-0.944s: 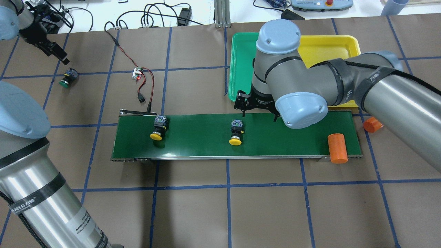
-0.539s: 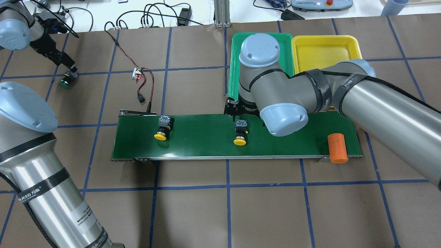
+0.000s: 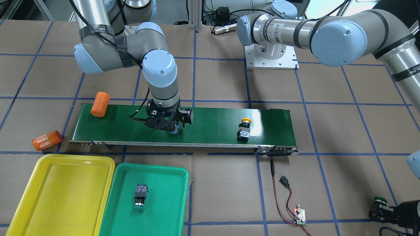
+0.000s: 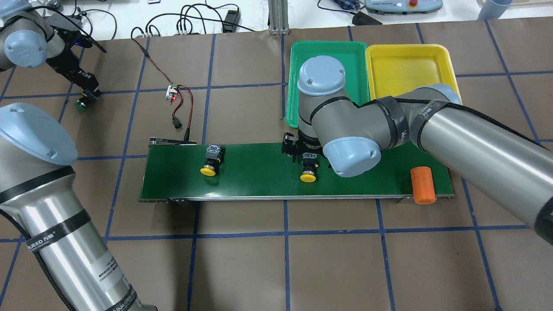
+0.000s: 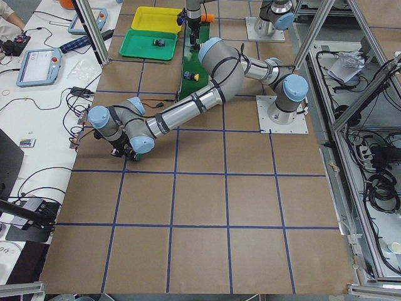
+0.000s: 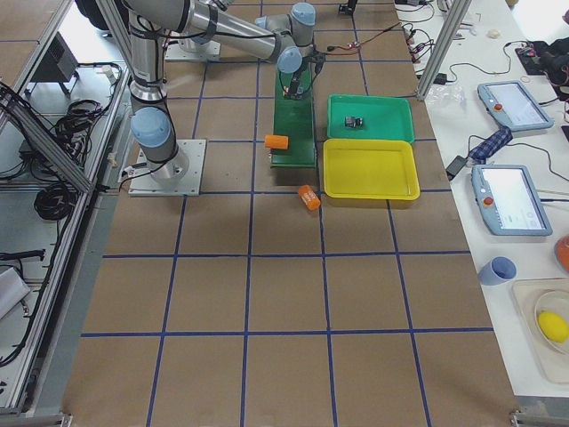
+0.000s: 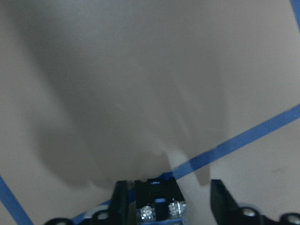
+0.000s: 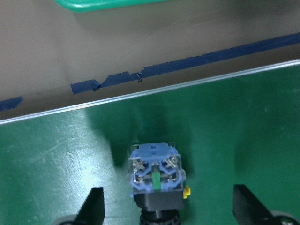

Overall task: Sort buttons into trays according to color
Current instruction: 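Carry the yellow button to the yellow tray while left grasps another button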

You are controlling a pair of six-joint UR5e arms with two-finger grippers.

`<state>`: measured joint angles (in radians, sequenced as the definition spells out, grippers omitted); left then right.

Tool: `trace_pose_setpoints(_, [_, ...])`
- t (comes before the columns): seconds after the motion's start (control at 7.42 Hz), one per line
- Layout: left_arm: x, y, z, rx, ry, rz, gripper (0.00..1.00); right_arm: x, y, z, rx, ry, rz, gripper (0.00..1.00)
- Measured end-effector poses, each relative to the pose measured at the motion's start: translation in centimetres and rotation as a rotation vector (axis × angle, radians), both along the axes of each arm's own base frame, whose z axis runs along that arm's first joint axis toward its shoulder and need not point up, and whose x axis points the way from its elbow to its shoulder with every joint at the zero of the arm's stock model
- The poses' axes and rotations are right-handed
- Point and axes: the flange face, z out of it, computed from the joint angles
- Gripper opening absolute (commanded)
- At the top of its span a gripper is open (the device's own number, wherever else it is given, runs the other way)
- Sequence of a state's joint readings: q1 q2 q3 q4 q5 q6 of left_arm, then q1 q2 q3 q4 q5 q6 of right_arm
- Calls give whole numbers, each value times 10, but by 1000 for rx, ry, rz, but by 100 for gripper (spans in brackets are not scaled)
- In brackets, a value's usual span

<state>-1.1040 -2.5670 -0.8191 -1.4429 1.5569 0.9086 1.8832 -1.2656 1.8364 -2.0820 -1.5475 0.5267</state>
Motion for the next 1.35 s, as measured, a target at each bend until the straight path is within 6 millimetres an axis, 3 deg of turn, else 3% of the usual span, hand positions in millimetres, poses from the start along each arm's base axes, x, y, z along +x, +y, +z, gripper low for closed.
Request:
trace_pose_setpoints(0.13, [-11, 6, 17, 45, 15, 3, 0, -1, 0, -5, 14, 5, -5, 17])
trace_pose_setpoints(0.27, [-42, 14, 48, 109, 31, 23, 0, -2, 1, -7, 24, 8, -8, 0])
trace_pose_setpoints(0.54, [-166, 37, 118, 222, 22, 47, 0, -5, 1, -7, 39, 16, -12, 0])
trace_pose_setpoints(0.67, [-224, 60, 140, 256, 18, 13, 0, -8, -1, 2, 40, 22, -18, 0])
trace_pose_setpoints(0.81, [-265, 89, 150, 288, 20, -29, 0, -16, -8, 18, 21, 21, -34, 0])
trace_pose_setpoints(0.94, [-291, 120, 153, 305, 29, -87, 0, -36, -24, 32, -5, 20, -71, 0])
trace_pose_setpoints(1.35, [-328, 189, 126, 258, 79, -380, 0, -162, -94, 64, -78, 31, -133, 0])
